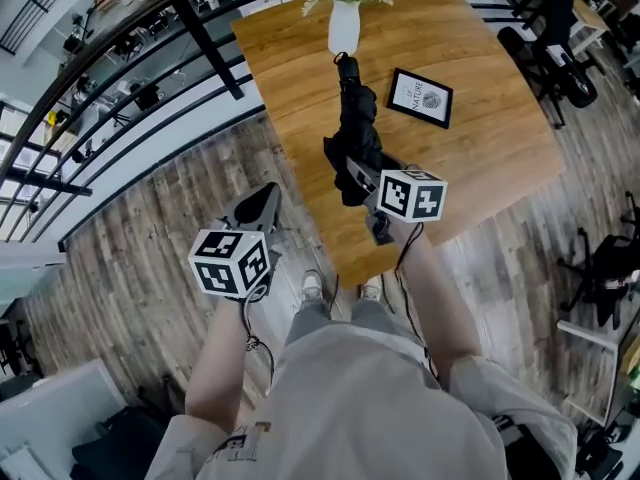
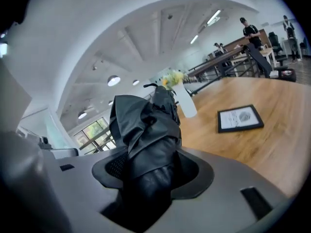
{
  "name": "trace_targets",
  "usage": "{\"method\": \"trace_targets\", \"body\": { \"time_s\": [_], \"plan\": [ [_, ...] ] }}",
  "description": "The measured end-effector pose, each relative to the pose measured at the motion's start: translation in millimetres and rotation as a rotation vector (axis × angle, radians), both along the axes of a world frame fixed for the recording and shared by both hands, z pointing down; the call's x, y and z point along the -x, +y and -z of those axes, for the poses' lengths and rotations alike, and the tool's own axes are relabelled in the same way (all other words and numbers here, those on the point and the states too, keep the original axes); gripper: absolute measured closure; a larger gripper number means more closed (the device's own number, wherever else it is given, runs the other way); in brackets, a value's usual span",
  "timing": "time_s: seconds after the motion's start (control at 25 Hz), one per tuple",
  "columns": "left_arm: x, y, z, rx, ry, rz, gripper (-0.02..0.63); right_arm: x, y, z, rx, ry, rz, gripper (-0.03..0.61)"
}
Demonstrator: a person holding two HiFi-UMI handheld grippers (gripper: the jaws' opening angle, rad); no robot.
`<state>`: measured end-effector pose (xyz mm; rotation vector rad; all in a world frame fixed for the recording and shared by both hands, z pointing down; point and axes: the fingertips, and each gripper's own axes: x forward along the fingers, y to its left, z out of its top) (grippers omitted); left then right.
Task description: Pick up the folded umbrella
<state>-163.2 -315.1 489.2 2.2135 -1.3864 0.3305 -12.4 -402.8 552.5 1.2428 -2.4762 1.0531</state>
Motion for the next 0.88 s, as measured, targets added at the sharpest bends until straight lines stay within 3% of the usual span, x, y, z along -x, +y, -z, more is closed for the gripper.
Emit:
{"method": "trace_targets", "body": {
  "time_s": [0.2,0.48,0.68,0.88],
  "plan": [
    [-5,8,79,-0.17,-0.015,-0.006,0.597,-13,19,135,-0.251,-0.09,-0.003,0.322],
    [-19,28,188,-0.442,-0.092,-0.042,0.597,-44,73,273,-0.561,-0.105,-0.031,0.317],
    [-32,56,240,-0.568,-0.158,-0.062,0.597,-60,116,330,-0.751,0.018,-0.078,0.311],
    [-47,82,265,-0.662,-0.226,-0.088,0.597,-73,155,357,-0.852,0.023,-0.111,0.311]
  ]
}}
